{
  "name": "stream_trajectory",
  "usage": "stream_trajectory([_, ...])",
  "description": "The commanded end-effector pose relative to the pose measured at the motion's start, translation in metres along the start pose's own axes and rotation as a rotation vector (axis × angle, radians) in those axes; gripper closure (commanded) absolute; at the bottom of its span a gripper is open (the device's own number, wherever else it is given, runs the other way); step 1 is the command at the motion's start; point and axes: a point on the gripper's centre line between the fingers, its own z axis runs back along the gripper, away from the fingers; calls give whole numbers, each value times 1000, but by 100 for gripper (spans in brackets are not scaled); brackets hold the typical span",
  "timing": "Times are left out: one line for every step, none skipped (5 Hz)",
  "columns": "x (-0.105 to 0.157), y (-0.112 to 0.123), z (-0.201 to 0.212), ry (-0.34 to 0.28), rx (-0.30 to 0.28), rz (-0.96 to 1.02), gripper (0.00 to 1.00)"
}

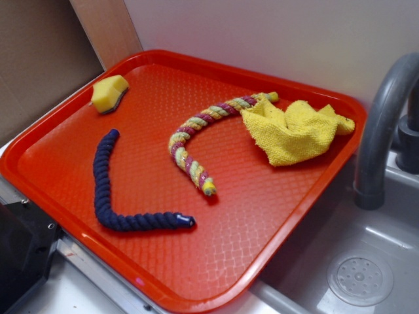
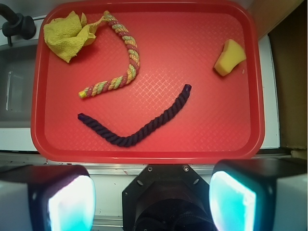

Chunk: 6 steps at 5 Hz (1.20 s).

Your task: Grab the yellow cloth.

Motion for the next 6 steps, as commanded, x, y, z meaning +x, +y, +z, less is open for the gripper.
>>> stream_trajectory([0,0,0,0,0,0,0])
stream_trajectory([46,-7,-38,-112,-63,125,0])
stream_trajectory([96,-11,-70,-180,-84,310,0])
stream_trajectory([143,-26,-109,-204,-213,360,0])
stream_trajectory([180,-55,-136,-160,-269,304,0])
stream_trajectory([172,-87,-136,-107,-429,219,0])
